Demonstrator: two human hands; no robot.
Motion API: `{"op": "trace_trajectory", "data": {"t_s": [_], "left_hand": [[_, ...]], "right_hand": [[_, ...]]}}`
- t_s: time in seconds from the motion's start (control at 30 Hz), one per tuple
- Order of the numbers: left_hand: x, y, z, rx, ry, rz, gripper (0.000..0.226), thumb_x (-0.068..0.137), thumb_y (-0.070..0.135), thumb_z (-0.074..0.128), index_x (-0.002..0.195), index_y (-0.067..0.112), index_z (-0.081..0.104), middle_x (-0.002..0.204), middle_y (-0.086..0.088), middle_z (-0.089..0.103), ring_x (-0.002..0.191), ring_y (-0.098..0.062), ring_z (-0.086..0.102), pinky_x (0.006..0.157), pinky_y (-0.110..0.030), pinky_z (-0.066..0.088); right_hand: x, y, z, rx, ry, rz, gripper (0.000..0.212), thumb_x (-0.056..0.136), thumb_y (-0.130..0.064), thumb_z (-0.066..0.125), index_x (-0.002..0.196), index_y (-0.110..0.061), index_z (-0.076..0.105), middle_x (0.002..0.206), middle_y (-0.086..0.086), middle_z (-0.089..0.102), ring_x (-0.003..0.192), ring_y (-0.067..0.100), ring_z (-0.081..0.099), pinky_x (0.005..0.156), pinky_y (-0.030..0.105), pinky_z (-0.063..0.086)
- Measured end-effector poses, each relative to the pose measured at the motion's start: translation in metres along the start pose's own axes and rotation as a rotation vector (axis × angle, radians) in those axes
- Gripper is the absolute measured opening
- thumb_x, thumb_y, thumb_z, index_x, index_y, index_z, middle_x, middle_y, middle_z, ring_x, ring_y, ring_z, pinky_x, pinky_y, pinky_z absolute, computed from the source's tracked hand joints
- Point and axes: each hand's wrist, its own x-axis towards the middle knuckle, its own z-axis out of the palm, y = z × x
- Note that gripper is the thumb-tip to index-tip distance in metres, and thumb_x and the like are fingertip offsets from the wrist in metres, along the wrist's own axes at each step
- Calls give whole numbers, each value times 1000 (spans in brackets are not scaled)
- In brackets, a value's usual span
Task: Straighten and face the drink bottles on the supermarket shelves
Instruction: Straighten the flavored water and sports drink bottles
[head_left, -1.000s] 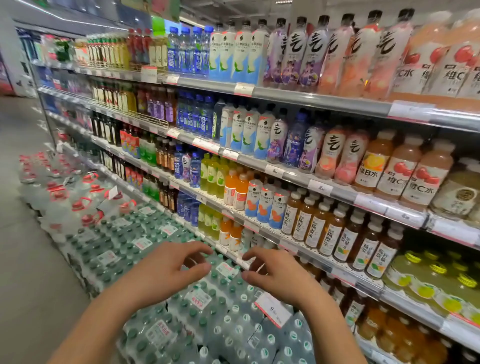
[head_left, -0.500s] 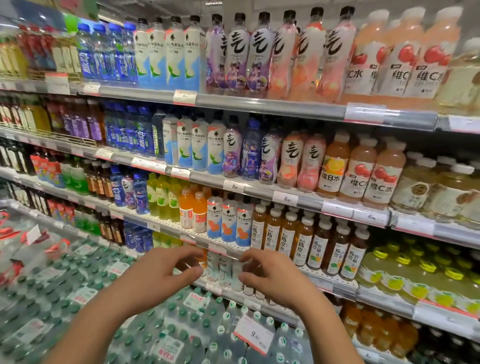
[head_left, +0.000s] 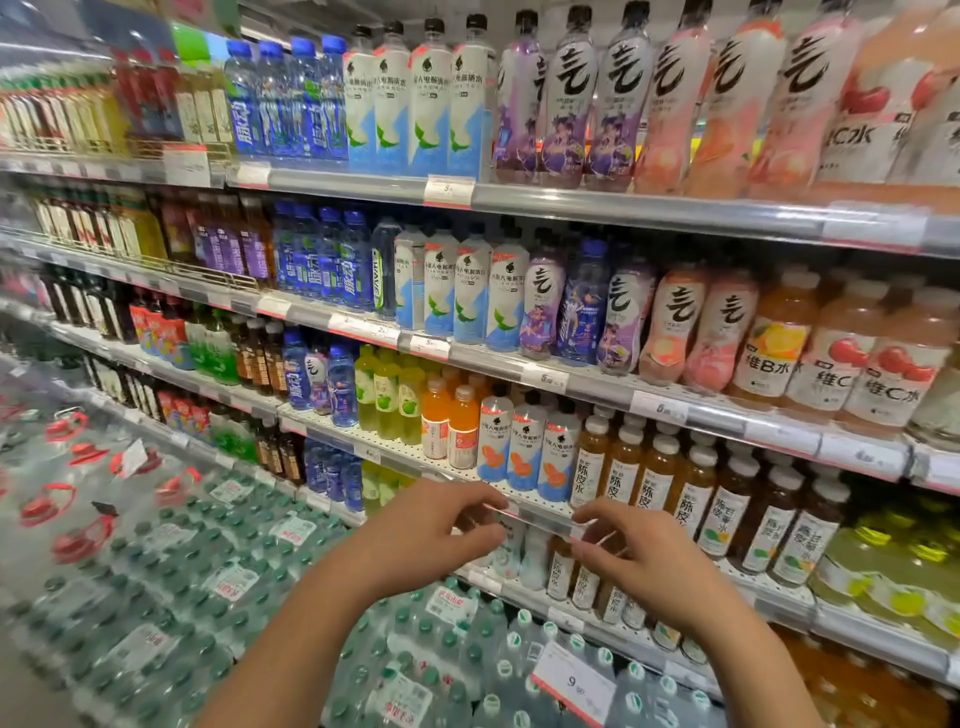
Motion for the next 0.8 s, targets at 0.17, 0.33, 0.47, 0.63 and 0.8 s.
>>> {"op": "trace_trajectory", "data": {"t_s": [0.17, 0.33, 0.47, 0.63, 0.8], "left_hand": [[-2, -20, -18, -3, 9, 12, 36, 96, 48, 58, 129, 36, 63, 108, 20, 69, 99, 8, 61, 85, -17, 51], [-4, -38, -31, -16, 34, 5, 35, 96, 45, 60, 130, 36, 63, 108, 20, 70, 100, 9, 62, 87, -16, 51], [-4, -51, -44, 0, 74, -30, 35, 96, 47, 61, 130, 38, 63, 106, 21, 70, 99, 9, 62, 89, -23, 53], [-3, -72, -60, 51, 145, -67, 37, 95, 52, 59, 129, 38, 62, 104, 24, 70, 97, 11, 62, 84, -18, 52], [3, -111, -90, 103, 215, -111, 40, 96, 50, 60, 134, 38, 59, 117, 26, 66, 106, 9, 60, 93, -25, 51]], "right_hand": [[16, -20, 11, 15, 13, -9, 30, 95, -48, 66, 124, -42, 62, 99, -24, 70, 89, -11, 65, 83, 17, 57], [32, -35, 21, 55, 0, -34, 30, 95, -45, 67, 125, -38, 63, 102, -21, 70, 90, -7, 67, 83, 17, 56], [50, -43, 26, 58, -14, -81, 28, 96, -44, 66, 123, -38, 64, 101, -21, 70, 90, -4, 68, 85, 25, 58], [80, -55, 31, 61, -54, -169, 28, 96, -44, 65, 124, -40, 63, 102, -23, 70, 91, -7, 67, 87, 24, 57], [123, -76, 41, 59, -34, -217, 36, 92, -58, 60, 125, -45, 61, 103, -24, 70, 94, -8, 66, 88, 29, 59]]}}
